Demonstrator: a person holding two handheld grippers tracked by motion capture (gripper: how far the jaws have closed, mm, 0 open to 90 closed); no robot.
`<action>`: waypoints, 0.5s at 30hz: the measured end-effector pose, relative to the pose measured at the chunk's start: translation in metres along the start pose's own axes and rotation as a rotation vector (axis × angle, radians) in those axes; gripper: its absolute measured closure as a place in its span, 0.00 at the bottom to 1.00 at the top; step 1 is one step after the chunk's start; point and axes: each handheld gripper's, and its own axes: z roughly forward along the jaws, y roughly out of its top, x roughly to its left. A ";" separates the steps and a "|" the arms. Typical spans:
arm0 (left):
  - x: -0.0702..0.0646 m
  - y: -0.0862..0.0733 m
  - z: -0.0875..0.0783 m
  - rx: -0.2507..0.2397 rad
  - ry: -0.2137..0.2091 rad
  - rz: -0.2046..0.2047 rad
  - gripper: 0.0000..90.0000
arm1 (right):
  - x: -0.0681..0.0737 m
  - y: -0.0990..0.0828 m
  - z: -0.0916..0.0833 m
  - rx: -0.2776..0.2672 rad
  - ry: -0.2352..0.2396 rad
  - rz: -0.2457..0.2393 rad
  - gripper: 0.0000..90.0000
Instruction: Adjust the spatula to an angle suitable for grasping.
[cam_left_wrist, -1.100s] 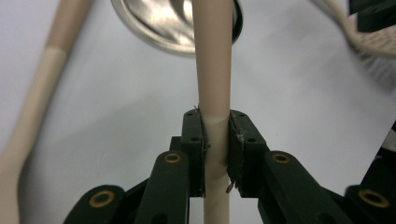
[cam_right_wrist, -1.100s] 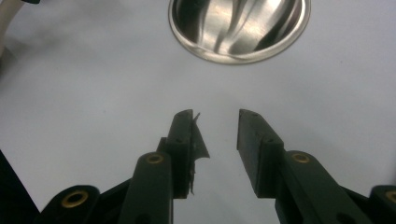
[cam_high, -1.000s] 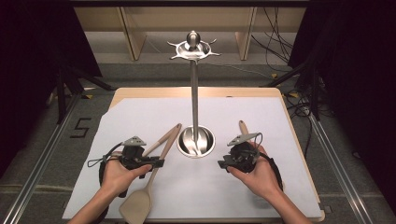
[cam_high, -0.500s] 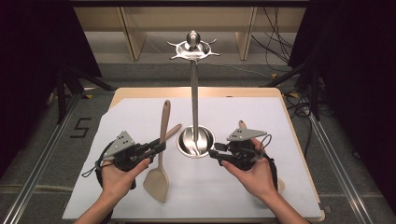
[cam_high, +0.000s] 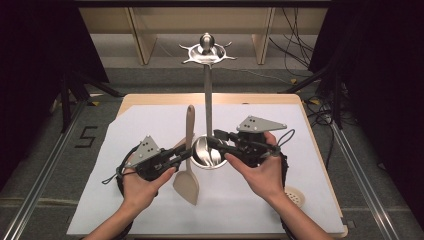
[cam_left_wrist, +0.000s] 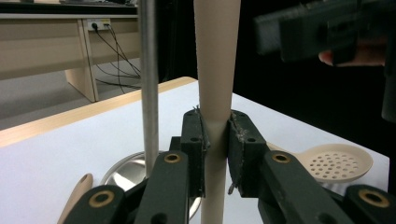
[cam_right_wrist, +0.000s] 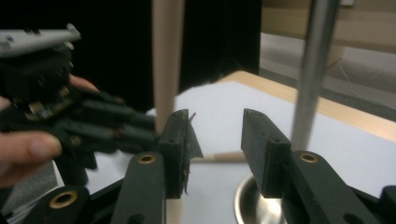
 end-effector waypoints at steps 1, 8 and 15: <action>-0.001 0.001 0.001 0.005 -0.001 0.004 0.85 | 0.003 0.004 0.003 -0.006 0.008 0.000 0.68; -0.005 0.004 0.006 0.015 -0.007 0.031 0.85 | 0.010 0.017 0.018 -0.025 0.031 -0.013 0.70; -0.006 0.004 0.007 0.025 -0.010 0.032 0.85 | 0.015 0.019 0.022 0.006 0.049 -0.017 0.84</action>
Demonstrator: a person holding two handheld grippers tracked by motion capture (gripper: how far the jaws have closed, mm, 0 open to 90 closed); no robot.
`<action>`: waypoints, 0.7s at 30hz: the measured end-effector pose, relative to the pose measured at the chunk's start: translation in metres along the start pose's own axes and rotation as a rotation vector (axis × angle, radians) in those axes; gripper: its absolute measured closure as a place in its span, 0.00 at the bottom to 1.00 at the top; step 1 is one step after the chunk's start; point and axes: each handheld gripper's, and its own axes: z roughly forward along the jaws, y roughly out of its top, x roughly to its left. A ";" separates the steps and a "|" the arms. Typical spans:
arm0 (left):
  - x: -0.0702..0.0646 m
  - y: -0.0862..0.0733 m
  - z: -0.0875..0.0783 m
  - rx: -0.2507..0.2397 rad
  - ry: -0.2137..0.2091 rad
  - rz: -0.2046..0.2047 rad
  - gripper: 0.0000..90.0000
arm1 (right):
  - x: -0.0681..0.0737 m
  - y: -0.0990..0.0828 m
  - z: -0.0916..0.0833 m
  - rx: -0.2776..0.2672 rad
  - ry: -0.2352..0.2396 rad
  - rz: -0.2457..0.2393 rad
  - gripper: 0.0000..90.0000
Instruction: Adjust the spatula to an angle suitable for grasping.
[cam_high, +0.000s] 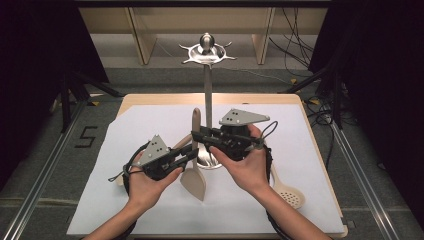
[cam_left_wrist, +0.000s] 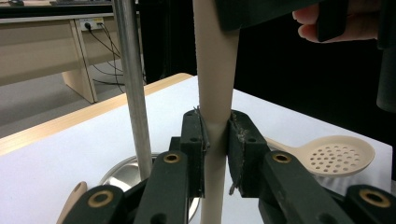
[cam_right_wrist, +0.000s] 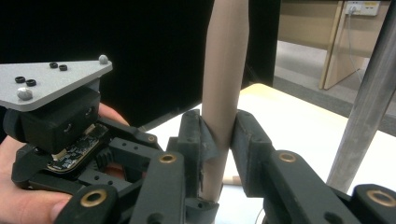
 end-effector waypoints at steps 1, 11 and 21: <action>0.000 0.000 0.000 0.001 -0.004 0.002 0.85 | -0.001 0.001 0.000 0.002 0.000 -0.010 0.84; 0.010 0.013 0.001 -0.005 -0.225 0.057 0.61 | -0.007 0.002 -0.010 0.011 0.082 -0.099 0.84; 0.021 0.021 0.006 0.020 -0.475 0.092 0.57 | -0.022 -0.003 -0.024 -0.004 0.238 -0.137 0.84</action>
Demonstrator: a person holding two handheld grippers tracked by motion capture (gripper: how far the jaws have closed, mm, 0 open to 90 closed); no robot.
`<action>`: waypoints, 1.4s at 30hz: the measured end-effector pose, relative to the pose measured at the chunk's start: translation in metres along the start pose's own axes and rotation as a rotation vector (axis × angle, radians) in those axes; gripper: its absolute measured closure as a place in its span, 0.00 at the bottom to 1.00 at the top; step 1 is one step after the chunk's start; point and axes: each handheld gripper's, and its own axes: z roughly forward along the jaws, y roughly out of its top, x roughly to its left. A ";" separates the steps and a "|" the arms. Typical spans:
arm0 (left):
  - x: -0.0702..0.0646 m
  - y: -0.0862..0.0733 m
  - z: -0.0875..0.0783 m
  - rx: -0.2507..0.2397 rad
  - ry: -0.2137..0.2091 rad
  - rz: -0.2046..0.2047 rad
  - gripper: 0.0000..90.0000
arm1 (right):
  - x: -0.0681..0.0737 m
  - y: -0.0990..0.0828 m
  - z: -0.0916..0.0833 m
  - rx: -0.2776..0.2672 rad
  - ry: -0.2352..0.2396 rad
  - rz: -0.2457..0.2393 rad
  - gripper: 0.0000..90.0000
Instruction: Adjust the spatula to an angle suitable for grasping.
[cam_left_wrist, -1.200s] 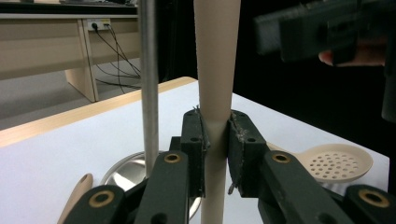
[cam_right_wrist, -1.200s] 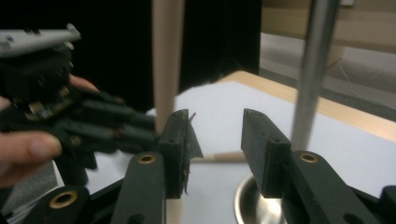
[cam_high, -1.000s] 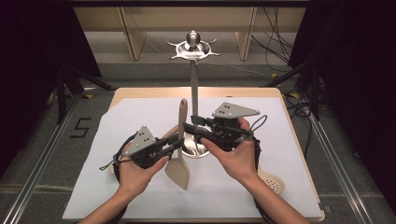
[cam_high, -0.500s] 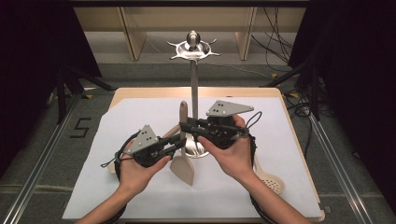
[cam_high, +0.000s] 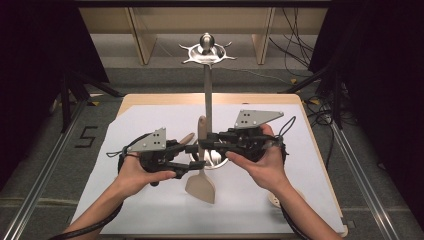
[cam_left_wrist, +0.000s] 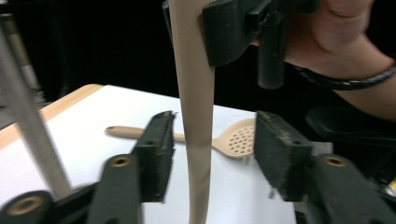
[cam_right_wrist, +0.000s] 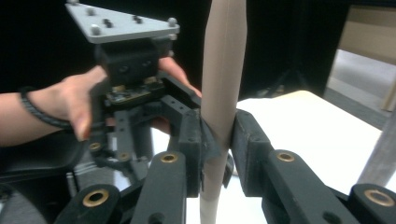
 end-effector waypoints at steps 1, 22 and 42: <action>0.000 0.001 0.001 -0.001 -0.017 -0.003 0.61 | 0.000 0.000 -0.001 0.004 0.023 0.019 0.84; -0.001 0.012 0.002 0.030 0.124 -0.048 0.85 | 0.009 0.000 -0.011 -0.060 -0.054 0.016 0.71; -0.001 0.024 0.005 0.029 0.218 -0.034 0.85 | -0.009 -0.045 -0.029 0.005 -0.389 0.131 0.74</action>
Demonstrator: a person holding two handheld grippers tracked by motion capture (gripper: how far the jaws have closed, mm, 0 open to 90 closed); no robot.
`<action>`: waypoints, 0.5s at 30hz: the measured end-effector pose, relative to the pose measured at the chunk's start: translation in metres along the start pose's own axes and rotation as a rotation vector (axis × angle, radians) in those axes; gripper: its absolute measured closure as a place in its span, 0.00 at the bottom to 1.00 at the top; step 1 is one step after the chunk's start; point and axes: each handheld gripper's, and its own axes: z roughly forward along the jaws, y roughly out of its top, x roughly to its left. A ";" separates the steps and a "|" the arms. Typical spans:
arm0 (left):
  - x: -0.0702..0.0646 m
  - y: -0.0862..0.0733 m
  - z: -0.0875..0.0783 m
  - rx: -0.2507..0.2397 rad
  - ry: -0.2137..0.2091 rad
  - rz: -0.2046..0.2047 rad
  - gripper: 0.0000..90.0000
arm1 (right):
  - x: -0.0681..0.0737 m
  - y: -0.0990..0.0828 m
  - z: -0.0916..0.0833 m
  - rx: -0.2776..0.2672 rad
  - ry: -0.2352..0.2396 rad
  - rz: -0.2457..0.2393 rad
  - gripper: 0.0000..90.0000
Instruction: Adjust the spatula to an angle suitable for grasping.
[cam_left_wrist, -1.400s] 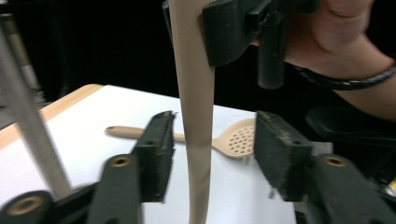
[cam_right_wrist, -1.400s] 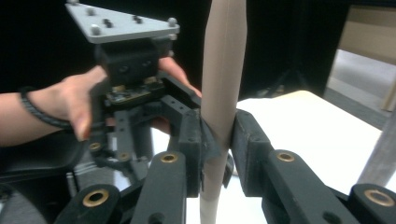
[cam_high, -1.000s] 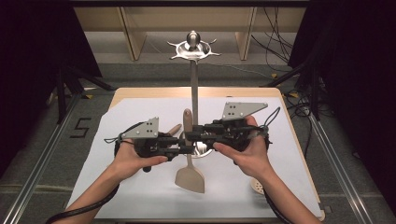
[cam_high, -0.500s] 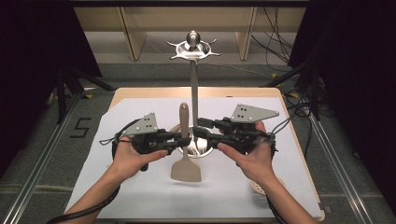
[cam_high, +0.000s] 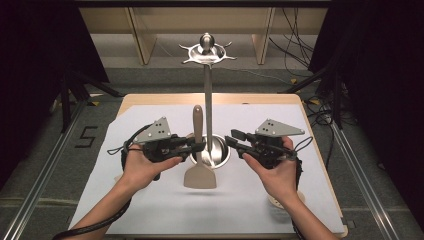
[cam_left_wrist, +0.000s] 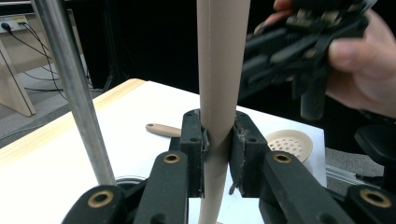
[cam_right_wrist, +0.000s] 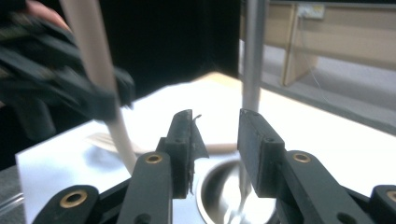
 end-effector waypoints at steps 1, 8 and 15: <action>0.000 0.001 0.001 -0.002 -0.003 -0.001 0.85 | -0.001 -0.003 0.001 0.009 -0.014 0.002 0.74; 0.002 0.008 0.005 -0.006 0.005 -0.015 0.85 | -0.011 -0.023 0.003 0.066 -0.123 -0.020 0.75; 0.005 0.018 0.006 -0.015 0.007 -0.020 0.85 | -0.020 -0.037 -0.001 0.118 -0.201 0.008 0.76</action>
